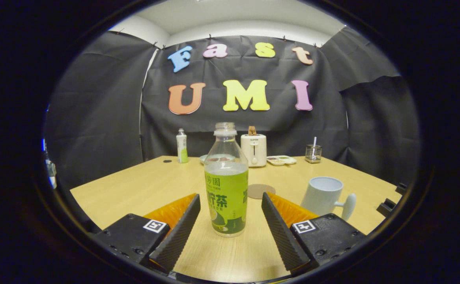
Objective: Take the bottle from table, then pour the juice into the cup, finally place the bottle on the coaster
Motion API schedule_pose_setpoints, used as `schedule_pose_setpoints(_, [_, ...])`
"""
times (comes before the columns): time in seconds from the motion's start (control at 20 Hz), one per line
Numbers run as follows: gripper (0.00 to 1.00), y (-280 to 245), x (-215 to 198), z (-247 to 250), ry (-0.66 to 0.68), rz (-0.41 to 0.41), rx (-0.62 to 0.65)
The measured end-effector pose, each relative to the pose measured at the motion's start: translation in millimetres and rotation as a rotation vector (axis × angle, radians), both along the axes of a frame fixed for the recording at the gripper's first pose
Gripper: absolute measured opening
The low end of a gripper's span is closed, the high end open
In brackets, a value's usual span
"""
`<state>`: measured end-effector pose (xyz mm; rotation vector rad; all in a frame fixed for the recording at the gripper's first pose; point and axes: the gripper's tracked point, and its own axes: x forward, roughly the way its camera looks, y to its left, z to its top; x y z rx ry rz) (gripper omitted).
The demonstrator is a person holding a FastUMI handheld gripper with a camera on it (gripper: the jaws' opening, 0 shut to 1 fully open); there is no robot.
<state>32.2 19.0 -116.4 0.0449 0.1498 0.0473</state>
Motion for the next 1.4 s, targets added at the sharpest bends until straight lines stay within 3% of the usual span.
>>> schedule_pose_setpoints(0.5, [0.99, -2.3, 30.5, -33.3, 0.163, -0.051, -0.036])
schedule_pose_setpoints(0.95, [0.92, 2.7, 35.0, -37.3, 0.241, -0.042, -0.032])
schedule_pose_setpoints(1.2, [0.83, 1.7, 32.6, -33.8, 0.251, -0.047, -0.031])
schedule_pose_setpoints(1.4, [0.8, 8.3, 34.8, -28.9, 0.238, -0.039, 0.021])
